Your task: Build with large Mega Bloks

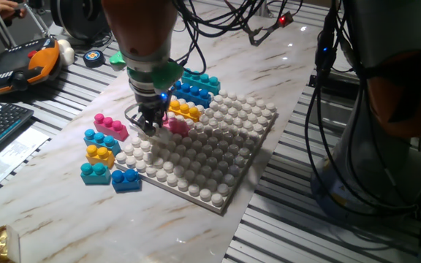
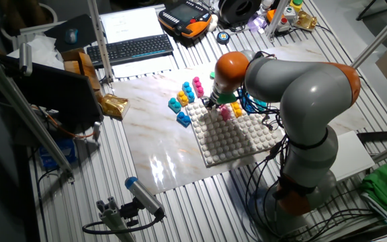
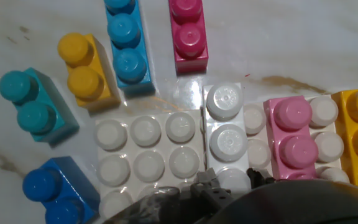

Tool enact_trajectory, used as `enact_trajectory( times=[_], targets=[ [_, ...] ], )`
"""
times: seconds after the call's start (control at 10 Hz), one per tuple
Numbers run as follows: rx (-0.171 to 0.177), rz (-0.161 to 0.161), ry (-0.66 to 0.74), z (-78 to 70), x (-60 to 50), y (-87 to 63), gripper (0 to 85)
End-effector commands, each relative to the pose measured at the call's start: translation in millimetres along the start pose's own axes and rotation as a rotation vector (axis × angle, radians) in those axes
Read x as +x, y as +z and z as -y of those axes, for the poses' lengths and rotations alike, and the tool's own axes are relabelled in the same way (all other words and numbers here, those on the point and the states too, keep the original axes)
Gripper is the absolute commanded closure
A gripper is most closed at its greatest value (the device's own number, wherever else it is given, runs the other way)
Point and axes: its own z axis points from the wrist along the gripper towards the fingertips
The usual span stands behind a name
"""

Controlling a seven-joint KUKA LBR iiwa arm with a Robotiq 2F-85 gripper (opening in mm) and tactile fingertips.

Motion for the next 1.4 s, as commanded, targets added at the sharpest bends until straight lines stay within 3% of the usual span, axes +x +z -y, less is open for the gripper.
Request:
enact_trajectory(
  times=[0.0, 0.6, 1.3],
  targets=[
    [-0.001, 0.000, 0.000, 0.9, 1.2, 1.1, 84.3],
    [-0.016, -0.005, 0.011, -0.9, 13.1, 4.5, 84.3],
    [-0.029, -0.015, -0.027, -1.7, 16.3, 10.2, 84.3]
  ],
)
